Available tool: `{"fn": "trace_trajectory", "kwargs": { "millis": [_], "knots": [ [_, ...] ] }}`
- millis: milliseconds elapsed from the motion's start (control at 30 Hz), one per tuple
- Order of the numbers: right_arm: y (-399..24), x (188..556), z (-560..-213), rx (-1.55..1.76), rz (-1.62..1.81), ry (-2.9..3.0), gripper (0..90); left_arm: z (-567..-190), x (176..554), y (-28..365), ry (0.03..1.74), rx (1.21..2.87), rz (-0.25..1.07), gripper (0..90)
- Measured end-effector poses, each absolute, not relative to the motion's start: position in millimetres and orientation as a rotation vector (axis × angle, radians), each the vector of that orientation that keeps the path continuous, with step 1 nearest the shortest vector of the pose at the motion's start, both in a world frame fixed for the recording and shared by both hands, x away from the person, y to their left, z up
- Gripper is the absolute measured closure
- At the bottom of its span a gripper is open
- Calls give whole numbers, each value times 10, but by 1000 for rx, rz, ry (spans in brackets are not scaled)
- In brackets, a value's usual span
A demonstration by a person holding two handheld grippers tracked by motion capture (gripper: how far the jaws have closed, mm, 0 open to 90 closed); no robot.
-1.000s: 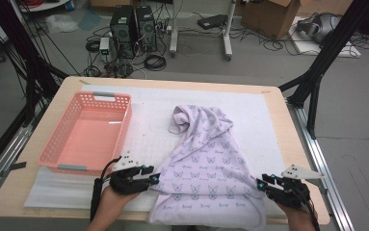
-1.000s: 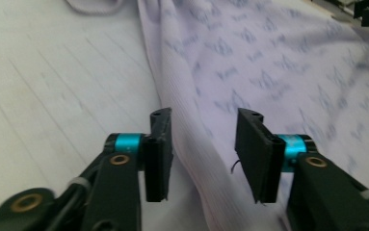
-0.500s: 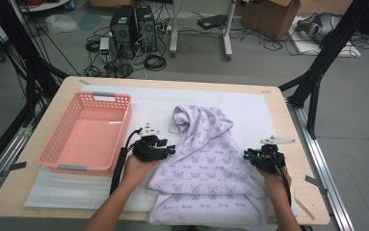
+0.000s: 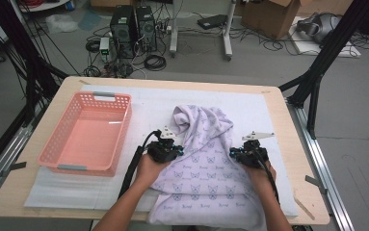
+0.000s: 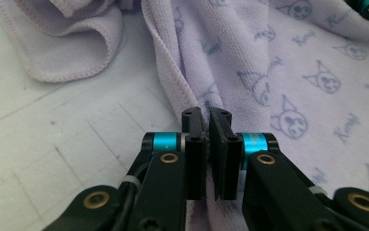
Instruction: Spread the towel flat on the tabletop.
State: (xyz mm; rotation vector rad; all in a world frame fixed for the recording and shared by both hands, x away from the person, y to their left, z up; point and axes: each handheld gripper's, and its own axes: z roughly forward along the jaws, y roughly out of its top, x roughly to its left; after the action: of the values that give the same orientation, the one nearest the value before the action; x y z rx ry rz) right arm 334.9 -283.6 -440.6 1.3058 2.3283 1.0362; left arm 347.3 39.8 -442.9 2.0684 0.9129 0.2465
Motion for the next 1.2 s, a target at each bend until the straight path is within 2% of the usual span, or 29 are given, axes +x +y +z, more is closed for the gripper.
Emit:
{"fn": "trace_trajectory", "kwargs": {
  "millis": [467, 733, 900, 1000, 1133, 1200],
  "knots": [
    [-3193, 2922, -4301, 1280, 1083, 2294, 878, -4361, 2999, 874, 900, 1941, 196, 864],
    [-3203, 2584, -4245, 1198, 1095, 2354, 878, -4407, 2611, 1066, 861, 1949, 167, 870],
    [-3207, 2447, -4222, 1162, 1122, 2382, 863, -4414, 2560, 1180, 879, 1932, 151, 857],
    [-3212, 2495, -4165, 1182, 1174, 2324, 744, -4363, 2660, 1134, 885, 1917, 155, 730],
    [-3210, 2658, -4094, 1213, 1193, 2254, 715, -4324, 2876, 1017, 929, 1898, 137, 517],
    [-3203, 2767, -4073, 1233, 1188, 2227, 707, -4307, 2994, 961, 942, 1905, 150, 497]
  ]
}}
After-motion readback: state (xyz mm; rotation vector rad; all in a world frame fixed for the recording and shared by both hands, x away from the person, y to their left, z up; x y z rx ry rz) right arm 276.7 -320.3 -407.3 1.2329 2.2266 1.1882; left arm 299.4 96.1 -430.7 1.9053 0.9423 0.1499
